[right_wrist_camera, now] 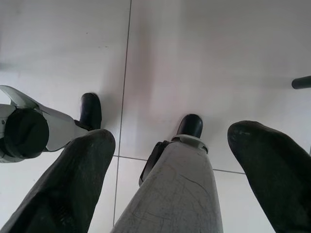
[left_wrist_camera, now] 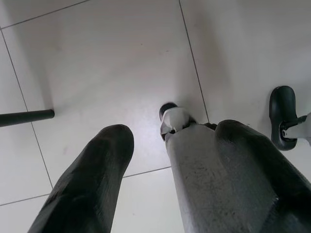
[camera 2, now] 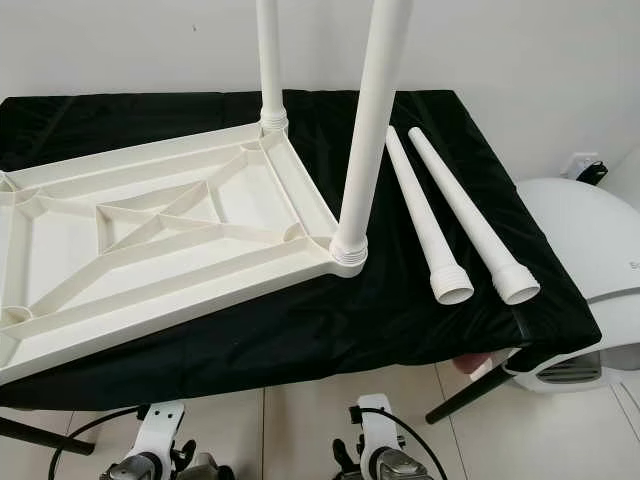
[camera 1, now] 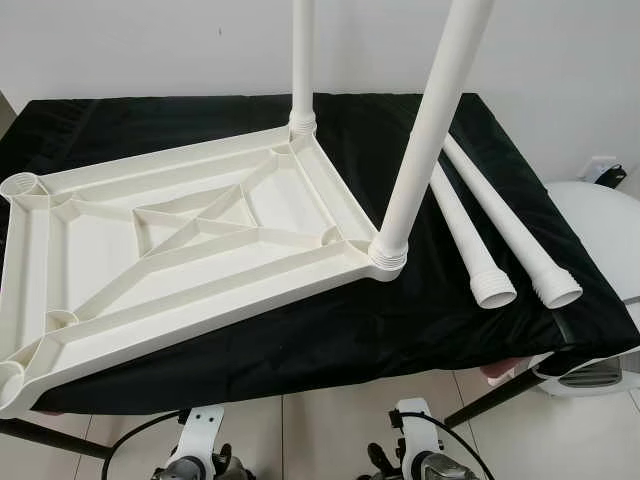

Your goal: Building children table

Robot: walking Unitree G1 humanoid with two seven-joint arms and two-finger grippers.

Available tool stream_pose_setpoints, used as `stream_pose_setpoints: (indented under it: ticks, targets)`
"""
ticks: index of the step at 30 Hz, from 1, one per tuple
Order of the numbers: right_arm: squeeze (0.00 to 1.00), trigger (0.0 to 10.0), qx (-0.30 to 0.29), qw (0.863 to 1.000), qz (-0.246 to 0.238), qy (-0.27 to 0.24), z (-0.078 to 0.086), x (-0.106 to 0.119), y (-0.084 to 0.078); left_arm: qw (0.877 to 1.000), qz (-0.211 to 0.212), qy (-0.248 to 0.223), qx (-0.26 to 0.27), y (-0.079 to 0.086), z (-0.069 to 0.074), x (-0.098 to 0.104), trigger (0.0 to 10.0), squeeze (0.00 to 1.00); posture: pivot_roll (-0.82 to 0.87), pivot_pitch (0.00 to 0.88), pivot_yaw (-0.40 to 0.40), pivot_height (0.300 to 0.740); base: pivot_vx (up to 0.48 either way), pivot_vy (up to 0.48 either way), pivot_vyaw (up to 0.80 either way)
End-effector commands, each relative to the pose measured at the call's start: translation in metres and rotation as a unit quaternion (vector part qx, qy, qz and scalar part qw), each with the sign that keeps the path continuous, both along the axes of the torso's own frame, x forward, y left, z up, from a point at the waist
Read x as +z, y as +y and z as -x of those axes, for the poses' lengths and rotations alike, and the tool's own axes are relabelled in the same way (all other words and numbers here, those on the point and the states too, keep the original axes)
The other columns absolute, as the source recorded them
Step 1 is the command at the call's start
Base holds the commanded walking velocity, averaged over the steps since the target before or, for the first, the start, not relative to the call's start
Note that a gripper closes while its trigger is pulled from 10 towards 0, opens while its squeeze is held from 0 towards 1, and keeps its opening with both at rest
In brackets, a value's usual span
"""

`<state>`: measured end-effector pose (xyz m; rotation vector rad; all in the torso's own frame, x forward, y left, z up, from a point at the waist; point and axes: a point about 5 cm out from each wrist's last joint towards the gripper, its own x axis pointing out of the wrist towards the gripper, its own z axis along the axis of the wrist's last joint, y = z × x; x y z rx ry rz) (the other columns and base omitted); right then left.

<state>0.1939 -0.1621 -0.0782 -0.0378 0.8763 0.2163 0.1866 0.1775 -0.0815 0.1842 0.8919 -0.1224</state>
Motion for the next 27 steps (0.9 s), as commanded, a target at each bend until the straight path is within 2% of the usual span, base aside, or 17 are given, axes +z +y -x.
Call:
stream_pose_setpoints:
  ticks: [1, 10, 14, 27]
  targets:
    - [0.00, 10.0, -0.004, 1.000, -0.003, 0.014, 0.0079, -0.0044, 0.0018, 1.000, -0.006, 0.024, -0.004, 0.0037, 0.0116, -0.0056, 10.0, 0.00, 0.04, 0.066, 0.040, 0.740, 0.000, 0.000, 0.00]
    - [0.00, 10.0, -0.002, 1.000, -0.001, 0.014, 0.0081, -0.0044, 0.0012, 1.000, -0.006, 0.027, -0.008, 0.0013, 0.0131, -0.0066, 10.0, 0.00, 0.04, 0.069, 0.034, 0.740, 0.000, 0.000, 0.00]
    - [0.00, 10.0, 0.000, 1.000, 0.002, 0.014, 0.0076, -0.0040, -0.0005, 0.999, -0.010, 0.031, -0.028, -0.0024, 0.0147, -0.0077, 10.0, 0.00, 0.04, 0.072, 0.027, 0.740, 0.000, 0.000, 0.00]
    - [0.00, 10.0, 0.003, 1.000, 0.004, 0.013, 0.0067, -0.0036, -0.0010, 0.999, -0.009, 0.034, -0.026, -0.0019, 0.0164, -0.0084, 10.0, 0.00, 0.04, 0.072, 0.025, 0.740, 0.000, 0.000, 0.00]
